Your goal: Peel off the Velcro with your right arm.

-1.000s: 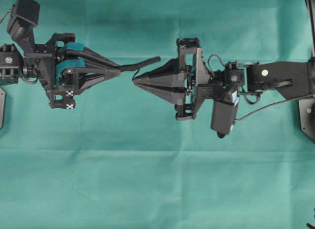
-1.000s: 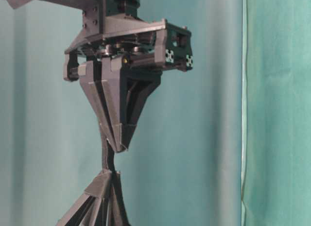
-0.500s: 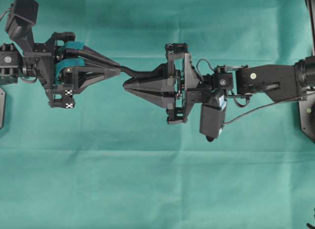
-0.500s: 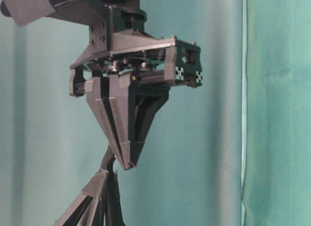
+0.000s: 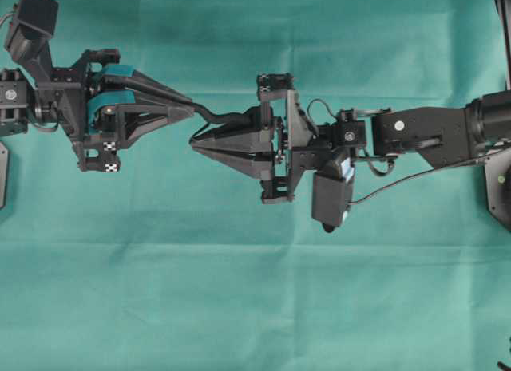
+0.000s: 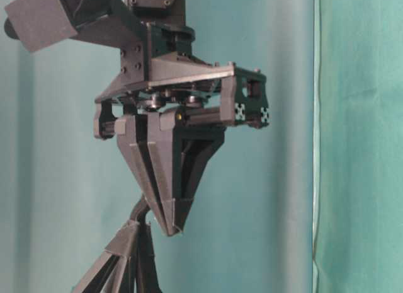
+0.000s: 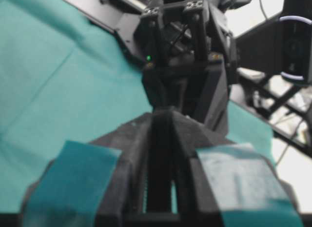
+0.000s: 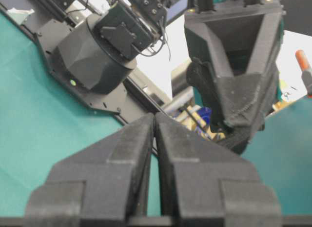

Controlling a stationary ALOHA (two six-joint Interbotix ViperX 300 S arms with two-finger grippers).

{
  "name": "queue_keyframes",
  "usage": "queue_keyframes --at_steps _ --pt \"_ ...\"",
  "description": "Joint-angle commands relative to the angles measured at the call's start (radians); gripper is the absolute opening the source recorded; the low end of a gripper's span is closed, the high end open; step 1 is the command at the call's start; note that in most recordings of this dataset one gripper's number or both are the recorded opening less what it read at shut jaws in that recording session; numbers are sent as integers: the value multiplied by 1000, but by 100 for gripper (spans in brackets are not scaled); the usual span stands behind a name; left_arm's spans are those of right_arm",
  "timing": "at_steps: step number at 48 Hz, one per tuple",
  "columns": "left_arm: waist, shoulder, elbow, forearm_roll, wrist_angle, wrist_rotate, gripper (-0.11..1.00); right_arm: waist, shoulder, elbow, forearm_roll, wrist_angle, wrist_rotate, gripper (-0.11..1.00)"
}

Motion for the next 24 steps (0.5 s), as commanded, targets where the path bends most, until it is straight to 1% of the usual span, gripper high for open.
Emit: queue_keyframes --at_steps 1,11,24 --pt "5 -5 -15 -2 -18 2 10 11 -2 -37 -3 -6 2 -9" --pt "17 -11 -8 -2 -34 3 10 18 11 -44 -3 -2 2 -9" --pt "29 -18 31 -2 -141 3 10 25 8 -35 -2 41 3 -9"
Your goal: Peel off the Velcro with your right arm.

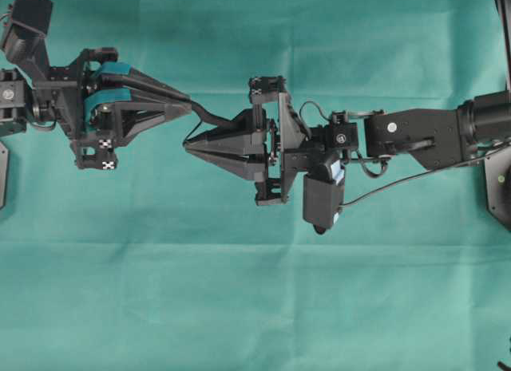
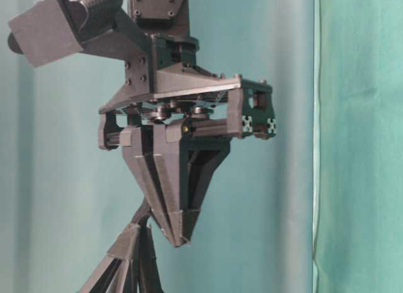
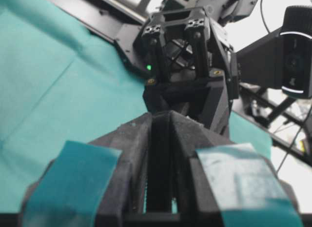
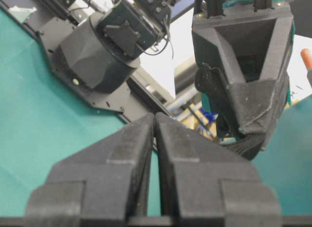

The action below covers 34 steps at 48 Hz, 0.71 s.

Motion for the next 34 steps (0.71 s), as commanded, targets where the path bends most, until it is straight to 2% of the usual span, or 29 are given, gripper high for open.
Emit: queue_keyframes --at_steps 1,25,34 --pt "15 -18 -8 -3 -52 2 10 18 -12 -12 0 8 3 -9" --pt "35 -20 31 -2 -163 3 10 25 -15 -3 6 6 5 -9" --pt "38 -20 40 -2 -186 5 10 25 -28 11 61 3 5 -9"
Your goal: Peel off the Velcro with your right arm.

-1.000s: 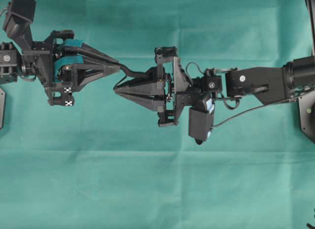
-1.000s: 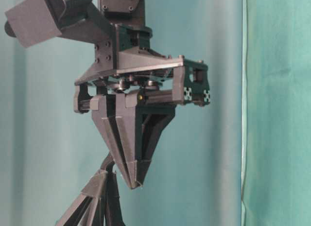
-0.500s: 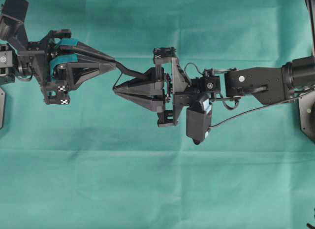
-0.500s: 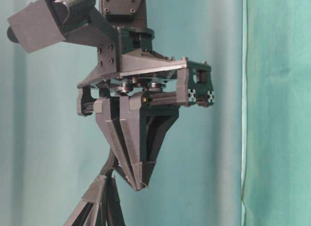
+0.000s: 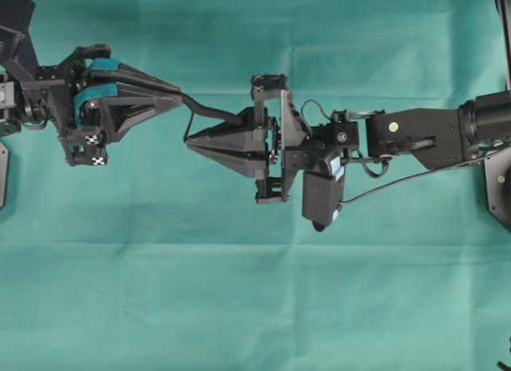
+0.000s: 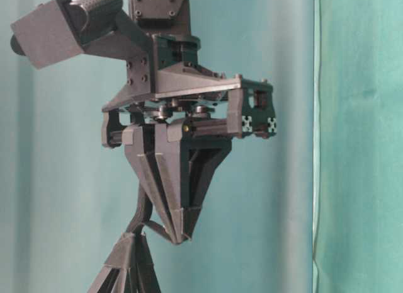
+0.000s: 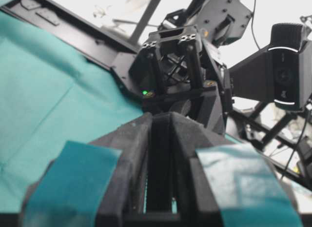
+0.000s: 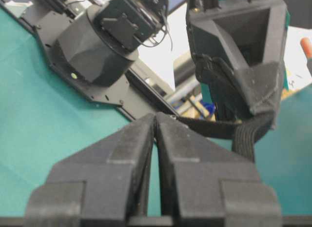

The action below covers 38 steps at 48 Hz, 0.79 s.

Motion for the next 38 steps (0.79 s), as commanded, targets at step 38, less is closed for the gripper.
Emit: queue_keyframes --at_steps 38 --pt "25 6 -17 -3 -118 17 10 23 40 -37 149 -123 3 -9"
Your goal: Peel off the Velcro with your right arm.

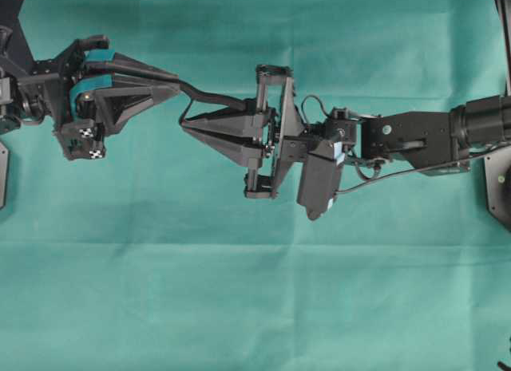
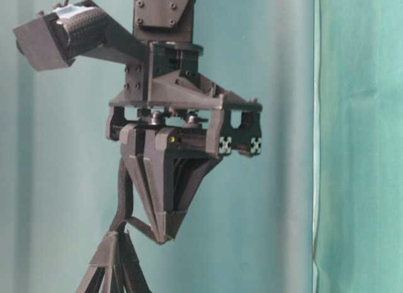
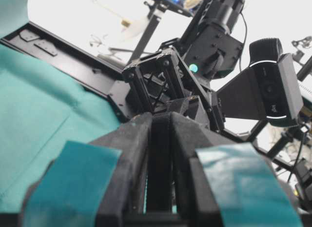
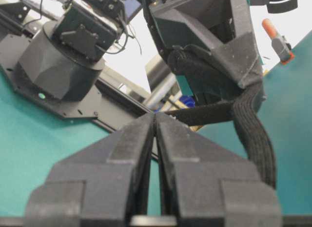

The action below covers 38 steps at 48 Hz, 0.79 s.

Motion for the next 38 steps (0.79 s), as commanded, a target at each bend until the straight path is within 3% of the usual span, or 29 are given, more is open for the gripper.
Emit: queue_keyframes --at_steps 1,38 --pt "11 -5 -17 -3 -28 2 10 12 0 -25 0 5 3 -9" --pt "12 -5 -21 -3 -51 3 10 12 114 -133 -2 37 5 -9"
